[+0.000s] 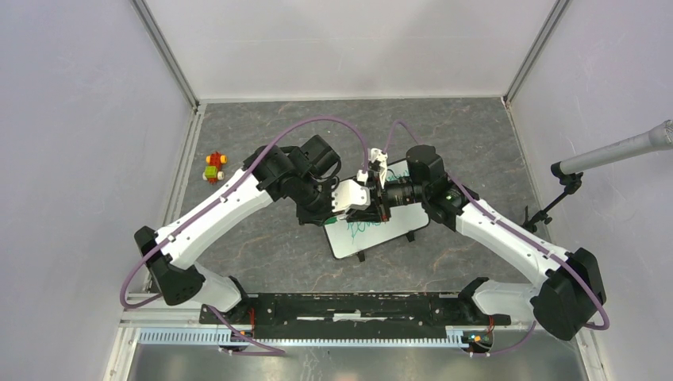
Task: Write a sentence on the whiteboard
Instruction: Insert the whiteboard marker without the cap into the pen cap, then pass from the right arm to the left
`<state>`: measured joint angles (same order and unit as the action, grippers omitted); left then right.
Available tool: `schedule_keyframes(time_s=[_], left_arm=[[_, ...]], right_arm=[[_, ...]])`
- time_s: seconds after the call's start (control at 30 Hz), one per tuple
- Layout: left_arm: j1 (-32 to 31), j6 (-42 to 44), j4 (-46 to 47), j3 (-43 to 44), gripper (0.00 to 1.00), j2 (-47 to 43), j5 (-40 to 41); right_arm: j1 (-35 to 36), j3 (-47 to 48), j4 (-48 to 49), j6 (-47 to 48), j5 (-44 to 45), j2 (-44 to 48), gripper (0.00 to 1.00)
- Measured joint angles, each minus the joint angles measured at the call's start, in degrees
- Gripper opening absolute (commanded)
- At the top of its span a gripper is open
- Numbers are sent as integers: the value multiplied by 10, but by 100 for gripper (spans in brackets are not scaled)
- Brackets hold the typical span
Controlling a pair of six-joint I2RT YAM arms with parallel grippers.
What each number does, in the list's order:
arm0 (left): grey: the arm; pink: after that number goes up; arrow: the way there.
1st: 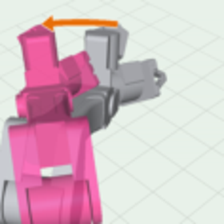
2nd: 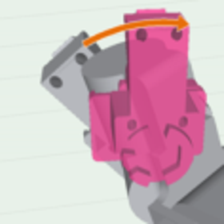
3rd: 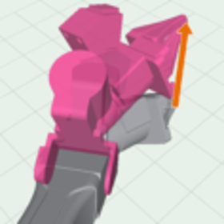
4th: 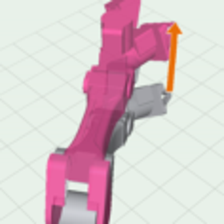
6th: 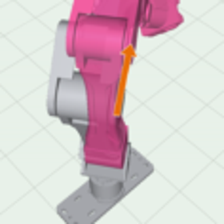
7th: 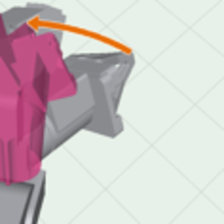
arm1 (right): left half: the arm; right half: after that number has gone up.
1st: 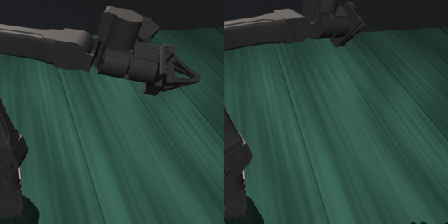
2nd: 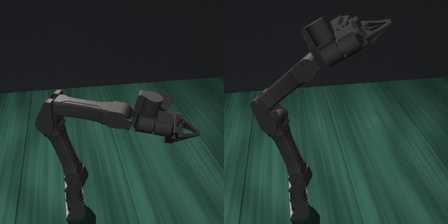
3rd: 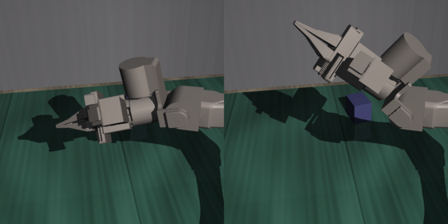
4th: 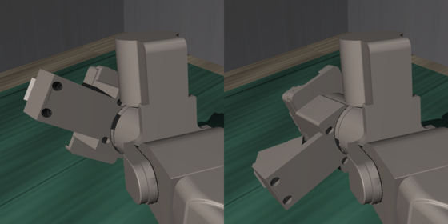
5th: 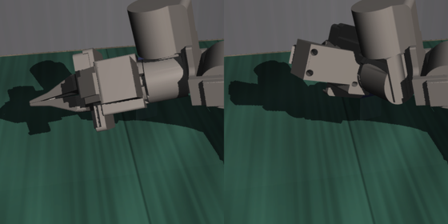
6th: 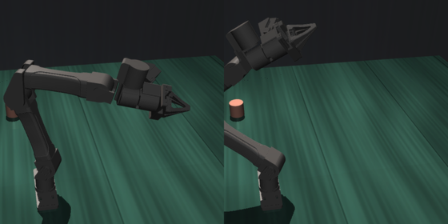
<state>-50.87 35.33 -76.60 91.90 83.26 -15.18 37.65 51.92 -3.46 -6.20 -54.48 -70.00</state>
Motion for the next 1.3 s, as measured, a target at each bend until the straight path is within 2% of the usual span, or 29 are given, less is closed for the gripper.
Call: schedule_keyframes(time_s=[0.13, 0.27, 0.33, 0.4, 0.5, 0.57, 0.7, 0.83, 1.0, 1.3], left_arm=[[0, -17, 1, 1, 24, -3, 2], [21, -26, 33, 1, 47, -19, -24], [50, -38, 68, -1, 60, -36, -59], [95, -52, 98, -9, 69, -63, -98], [173, -78, 141, -34, 72, -110, -156], [201, -89, 160, -52, 75, -133, -181], [203, -102, 178, -90, 75, -147, -232], [202, -106, 185, -112, 72, -129, -269], [194, -118, 188, -116, 59, -110, -291], [155, -127, 198, -116, 4, -85, -320]], right_arm=[[-1, 0, 3, 0, -1, 1, 0], [-21, 0, 13, -3, -12, 6, 0], [-33, 0, 20, -8, -13, 9, 0], [-46, 0, 29, -16, -16, 13, 0], [-59, 0, 43, -28, -23, 21, 0], [-62, 0, 55, -38, -28, 25, 0], [-63, 0, 80, -62, -43, 29, 0], [-63, -2, 107, -90, -57, 29, 0], [-63, -6, 126, -108, -66, 29, 0], [-57, -15, 133, -118, -75, 29, 0]])
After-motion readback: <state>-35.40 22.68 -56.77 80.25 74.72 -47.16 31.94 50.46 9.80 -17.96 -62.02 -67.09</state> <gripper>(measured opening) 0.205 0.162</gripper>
